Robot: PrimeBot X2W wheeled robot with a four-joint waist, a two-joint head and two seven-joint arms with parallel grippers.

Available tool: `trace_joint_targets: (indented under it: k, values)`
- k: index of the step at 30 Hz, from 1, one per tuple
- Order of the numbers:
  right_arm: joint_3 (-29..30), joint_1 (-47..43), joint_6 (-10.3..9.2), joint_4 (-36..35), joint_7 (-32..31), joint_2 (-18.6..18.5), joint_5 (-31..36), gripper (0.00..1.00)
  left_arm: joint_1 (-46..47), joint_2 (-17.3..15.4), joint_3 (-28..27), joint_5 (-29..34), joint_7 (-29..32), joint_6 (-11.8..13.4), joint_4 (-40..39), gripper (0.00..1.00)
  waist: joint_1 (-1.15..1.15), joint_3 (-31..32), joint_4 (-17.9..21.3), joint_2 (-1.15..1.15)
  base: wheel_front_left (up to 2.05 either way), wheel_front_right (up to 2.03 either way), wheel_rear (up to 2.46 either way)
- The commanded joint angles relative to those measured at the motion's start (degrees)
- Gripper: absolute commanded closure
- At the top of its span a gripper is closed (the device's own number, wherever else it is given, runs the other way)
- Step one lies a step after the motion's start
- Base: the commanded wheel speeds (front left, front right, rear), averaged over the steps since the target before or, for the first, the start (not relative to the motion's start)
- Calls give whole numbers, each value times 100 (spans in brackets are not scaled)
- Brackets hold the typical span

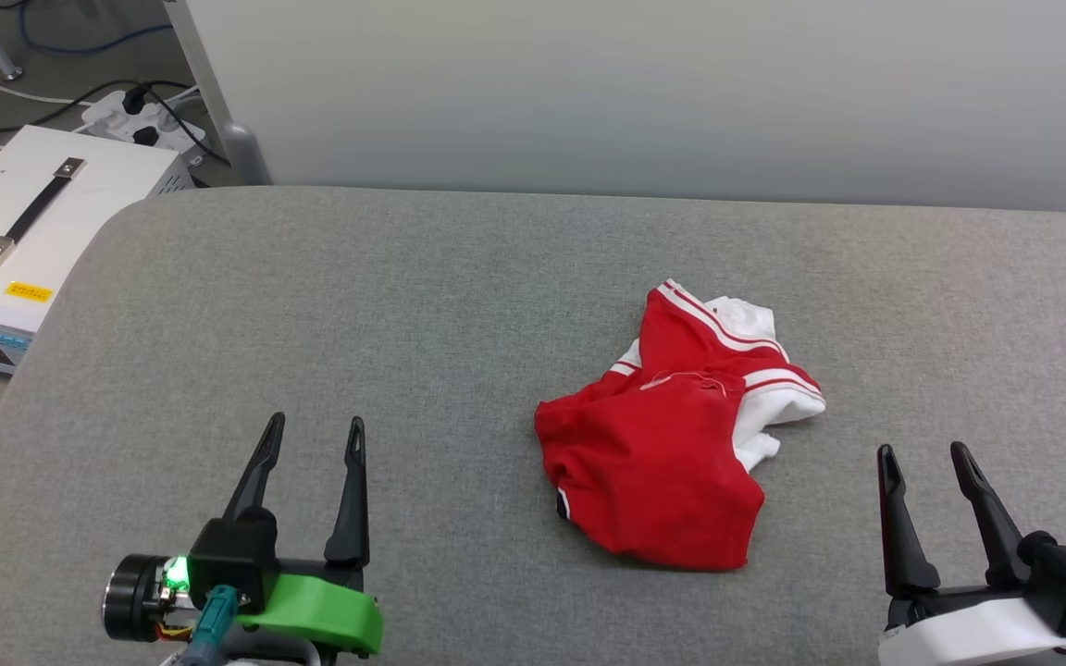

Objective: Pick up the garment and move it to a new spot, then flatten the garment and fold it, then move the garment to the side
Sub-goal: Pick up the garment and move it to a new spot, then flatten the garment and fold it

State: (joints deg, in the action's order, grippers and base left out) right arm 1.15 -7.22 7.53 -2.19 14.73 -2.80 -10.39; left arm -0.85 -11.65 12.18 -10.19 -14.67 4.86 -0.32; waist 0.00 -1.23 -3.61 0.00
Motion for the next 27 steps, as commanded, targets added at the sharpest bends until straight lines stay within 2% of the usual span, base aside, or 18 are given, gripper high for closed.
trace_joint_targets:
  k: [1, 13, 27]
  values:
    - [-17, -90, -4, 47, 27, -8, -55, 0, -115, 84, -97, 99, -32, -87, 38, 0, 0, 12, -7, 0, 0, 0, 0]
    - [-20, -130, -4, 138, 27, -8, -84, 0, -292, 473, -653, 512, -32, -525, 173, 0, 0, 38, 3, 0, 0, 0, 0]
    - [-28, -111, -4, 44, 27, -8, 4, 0, -293, 648, -894, 733, -32, -741, 340, 0, 0, 55, 1, 0, 0, 0, 0]
